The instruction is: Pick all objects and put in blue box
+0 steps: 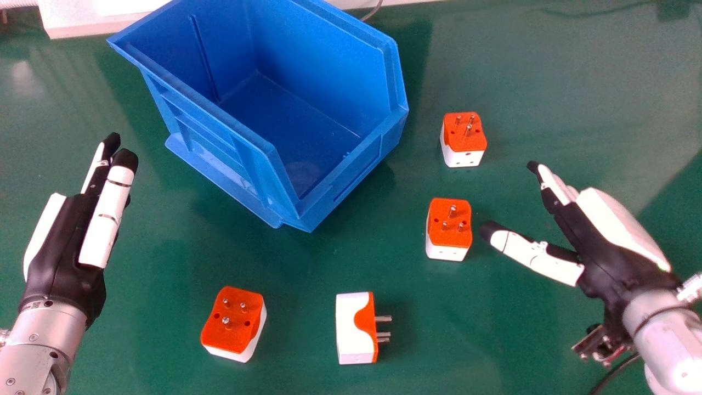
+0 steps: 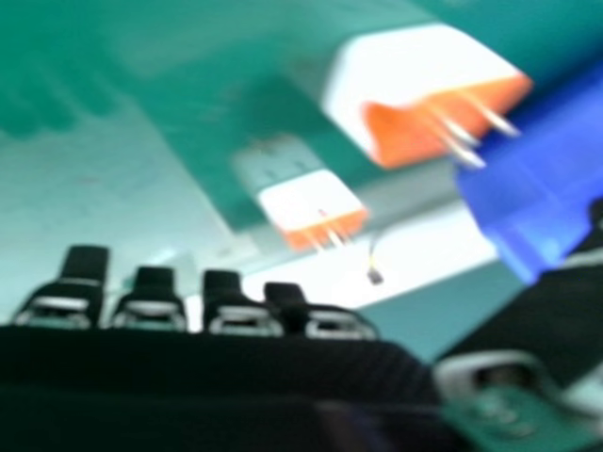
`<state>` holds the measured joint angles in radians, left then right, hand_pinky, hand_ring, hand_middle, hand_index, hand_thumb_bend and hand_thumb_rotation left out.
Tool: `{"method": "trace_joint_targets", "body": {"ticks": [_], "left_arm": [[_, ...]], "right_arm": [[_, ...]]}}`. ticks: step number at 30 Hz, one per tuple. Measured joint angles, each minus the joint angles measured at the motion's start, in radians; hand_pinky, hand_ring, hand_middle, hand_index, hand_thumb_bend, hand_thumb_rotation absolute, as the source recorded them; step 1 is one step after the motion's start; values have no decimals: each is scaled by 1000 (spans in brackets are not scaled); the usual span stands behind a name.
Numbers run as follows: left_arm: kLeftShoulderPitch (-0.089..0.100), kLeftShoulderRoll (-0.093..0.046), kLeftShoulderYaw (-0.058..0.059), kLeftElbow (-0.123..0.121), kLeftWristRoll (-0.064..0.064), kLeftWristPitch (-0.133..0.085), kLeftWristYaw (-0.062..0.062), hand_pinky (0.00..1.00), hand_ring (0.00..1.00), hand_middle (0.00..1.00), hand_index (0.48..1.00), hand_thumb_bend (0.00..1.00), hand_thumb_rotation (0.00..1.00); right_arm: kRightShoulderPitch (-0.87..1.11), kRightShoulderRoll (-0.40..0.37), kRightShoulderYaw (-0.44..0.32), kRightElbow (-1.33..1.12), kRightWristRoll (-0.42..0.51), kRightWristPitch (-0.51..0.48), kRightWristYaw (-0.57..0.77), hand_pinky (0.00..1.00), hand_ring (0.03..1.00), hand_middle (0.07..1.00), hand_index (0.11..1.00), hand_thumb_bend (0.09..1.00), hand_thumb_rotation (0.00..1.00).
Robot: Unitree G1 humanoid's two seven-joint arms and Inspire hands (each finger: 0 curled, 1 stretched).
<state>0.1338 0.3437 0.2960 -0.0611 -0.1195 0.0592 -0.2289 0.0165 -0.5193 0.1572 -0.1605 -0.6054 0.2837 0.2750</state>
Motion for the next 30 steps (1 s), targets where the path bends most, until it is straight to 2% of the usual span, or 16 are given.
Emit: {"method": "trace_joint_targets", "body": {"ticks": [7, 12, 21, 26, 30], "left_arm": [[-8, -5, -5, 0, 1, 17, 2, 988, 1000, 1000, 1000, 441, 1000], [-9, -5, -7, 0, 2, 19, 2, 982, 1000, 1000, 1000, 438, 1000], [-13, -5, -12, -1, 2, 26, 2, 979, 1000, 1000, 1000, 443, 1000], [-13, -5, -13, -5, 2, 33, 2, 979, 1000, 1000, 1000, 444, 1000], [-12, -5, -13, -10, 1, 39, 2, 979, 1000, 1000, 1000, 448, 1000]], "right_arm": [[-101, -61, 80, 84, -75, -15, 81, 922, 1000, 1000, 986, 442, 750], [-166, -79, 132, 128, -118, -28, 121, 938, 1000, 1000, 983, 438, 722], [-260, -85, 207, 203, -192, -84, 144, 928, 1000, 1000, 978, 483, 707], [-311, -82, 233, 245, -222, -111, 143, 921, 995, 1000, 969, 506, 642], [-347, -70, 248, 288, -232, -128, 139, 919, 995, 1000, 970, 531, 638]]}}
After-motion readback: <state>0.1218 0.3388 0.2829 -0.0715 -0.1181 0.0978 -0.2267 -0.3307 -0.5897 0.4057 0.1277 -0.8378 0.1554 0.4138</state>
